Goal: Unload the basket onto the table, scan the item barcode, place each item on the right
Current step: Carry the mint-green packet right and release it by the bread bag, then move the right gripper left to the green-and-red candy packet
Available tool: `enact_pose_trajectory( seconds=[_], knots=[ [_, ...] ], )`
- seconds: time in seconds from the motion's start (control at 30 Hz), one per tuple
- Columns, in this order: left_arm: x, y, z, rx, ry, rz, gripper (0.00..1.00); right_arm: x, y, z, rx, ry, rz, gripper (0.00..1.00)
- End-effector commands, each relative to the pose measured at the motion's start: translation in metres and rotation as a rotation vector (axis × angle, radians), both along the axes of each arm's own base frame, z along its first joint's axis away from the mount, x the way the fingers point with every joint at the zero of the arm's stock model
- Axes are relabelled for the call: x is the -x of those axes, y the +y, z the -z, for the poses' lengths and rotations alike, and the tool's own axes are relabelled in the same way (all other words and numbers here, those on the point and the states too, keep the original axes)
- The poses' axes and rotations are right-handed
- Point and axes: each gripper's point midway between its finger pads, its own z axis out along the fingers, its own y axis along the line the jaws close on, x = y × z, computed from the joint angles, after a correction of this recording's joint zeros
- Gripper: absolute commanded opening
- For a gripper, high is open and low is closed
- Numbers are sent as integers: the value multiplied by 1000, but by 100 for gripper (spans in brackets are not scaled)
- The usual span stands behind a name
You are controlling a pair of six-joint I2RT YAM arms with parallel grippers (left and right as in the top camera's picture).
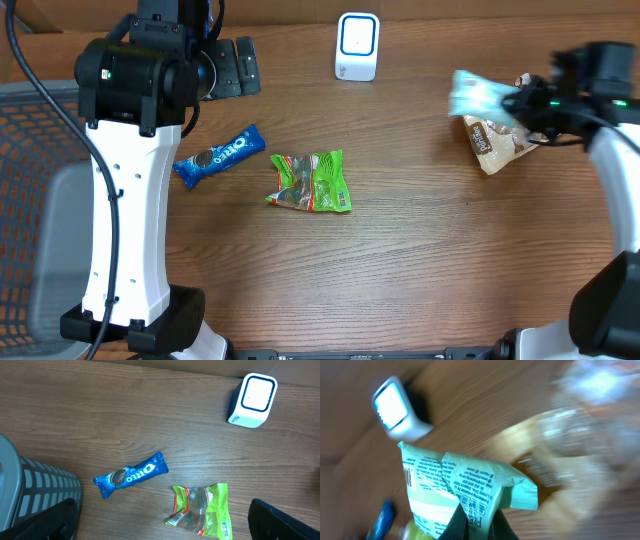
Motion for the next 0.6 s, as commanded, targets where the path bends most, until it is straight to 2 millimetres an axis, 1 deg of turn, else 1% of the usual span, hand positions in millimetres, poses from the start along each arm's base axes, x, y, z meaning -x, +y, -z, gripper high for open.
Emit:
enact_pose_trajectory(
  seconds=[0.0,0.07,0.17,0.2,0.27,0.33,0.43,0.47,0.57],
  knots=[
    [-1,2,0,-22,-2,7,100,3,-43,35,11,89,116,4],
    [-1,2,0,-22,-2,7,100,3,-59,52,-1,123,150,4],
    [-1,2,0,-22,-2,7,100,0,-75,75,-13,153,183,4],
    [-1,2,0,-22,-2,7,100,0,-77,78,-14,157,186,6],
    [-1,2,0,-22,-2,7,100,0,-78,80,-18,160,186,15],
    [-1,2,0,-22,-2,7,100,-3,-75,75,-32,142,169,24],
    [-1,2,0,-22,-2,7,100,-10,-61,57,-81,85,86,33],
    [-1,2,0,-22,-2,7,100,-10,-60,52,-86,79,76,35],
    [-1,2,0,-22,-2,7,100,-10,-58,27,-76,61,67,35]
  ],
)
